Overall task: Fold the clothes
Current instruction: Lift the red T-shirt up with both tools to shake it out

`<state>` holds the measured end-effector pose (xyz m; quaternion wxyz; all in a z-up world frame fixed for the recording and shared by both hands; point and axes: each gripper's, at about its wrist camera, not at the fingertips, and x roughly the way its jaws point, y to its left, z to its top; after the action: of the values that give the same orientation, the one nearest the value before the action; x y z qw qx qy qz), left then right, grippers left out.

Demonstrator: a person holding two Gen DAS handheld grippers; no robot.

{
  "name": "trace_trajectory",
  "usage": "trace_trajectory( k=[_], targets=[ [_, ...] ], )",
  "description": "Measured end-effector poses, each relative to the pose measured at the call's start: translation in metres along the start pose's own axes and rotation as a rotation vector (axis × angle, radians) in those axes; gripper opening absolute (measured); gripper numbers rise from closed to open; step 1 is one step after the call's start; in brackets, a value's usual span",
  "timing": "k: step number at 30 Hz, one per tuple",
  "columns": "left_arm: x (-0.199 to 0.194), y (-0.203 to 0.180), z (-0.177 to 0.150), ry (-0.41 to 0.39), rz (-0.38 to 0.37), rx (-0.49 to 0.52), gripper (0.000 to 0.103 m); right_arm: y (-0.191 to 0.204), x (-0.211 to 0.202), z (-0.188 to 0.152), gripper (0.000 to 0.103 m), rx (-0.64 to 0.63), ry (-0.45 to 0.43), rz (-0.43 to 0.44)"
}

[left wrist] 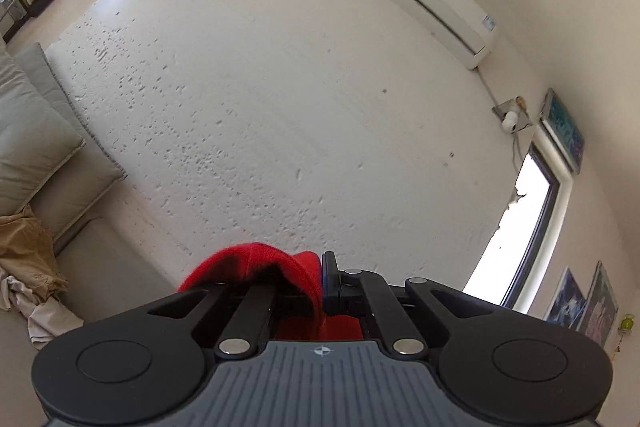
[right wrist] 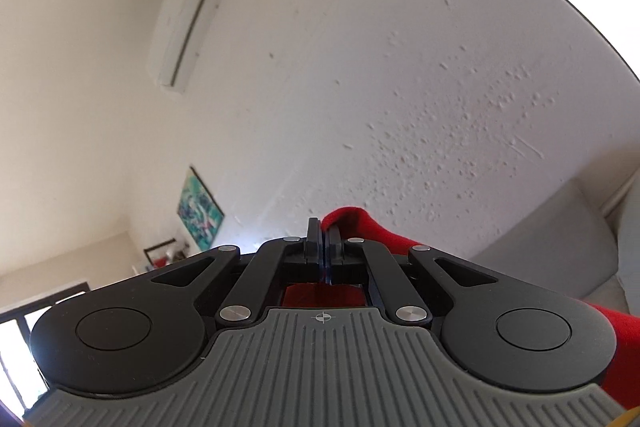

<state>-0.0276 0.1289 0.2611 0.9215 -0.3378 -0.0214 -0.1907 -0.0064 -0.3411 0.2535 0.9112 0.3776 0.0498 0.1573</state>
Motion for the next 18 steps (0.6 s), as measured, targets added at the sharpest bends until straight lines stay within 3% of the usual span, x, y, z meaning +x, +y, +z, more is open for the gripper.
trace_trajectory(
  k=[4, 5, 7, 9, 13, 16, 18],
  targets=[
    [0.121, 0.047, -0.015, 0.285, 0.158, 0.02, 0.0, -0.009, 0.032, 0.006, 0.001, -0.01, 0.034, -0.087],
    [0.151, 0.057, -0.019, 0.318, 0.207, 0.037, 0.0, -0.021, 0.063, 0.007, 0.001, -0.017, 0.055, -0.153],
    [0.197, 0.064, -0.017, 0.313, 0.263, 0.075, 0.0, -0.034, 0.118, 0.016, 0.001, -0.076, 0.053, -0.263],
    [0.219, 0.05, -0.002, 0.253, 0.234, 0.145, 0.0, -0.026, 0.147, 0.032, 0.001, -0.151, 0.008, -0.308],
    [0.212, 0.003, 0.023, 0.103, 0.082, 0.303, 0.0, -0.024, 0.132, 0.045, 0.001, -0.18, -0.047, -0.278],
    [0.206, 0.009, 0.011, 0.129, 0.073, 0.28, 0.001, -0.022, 0.121, 0.054, 0.001, -0.201, -0.088, -0.256],
    [0.201, 0.032, -0.015, 0.169, 0.106, 0.24, 0.001, -0.02, 0.114, 0.061, 0.001, -0.216, -0.115, -0.241]
  ],
)
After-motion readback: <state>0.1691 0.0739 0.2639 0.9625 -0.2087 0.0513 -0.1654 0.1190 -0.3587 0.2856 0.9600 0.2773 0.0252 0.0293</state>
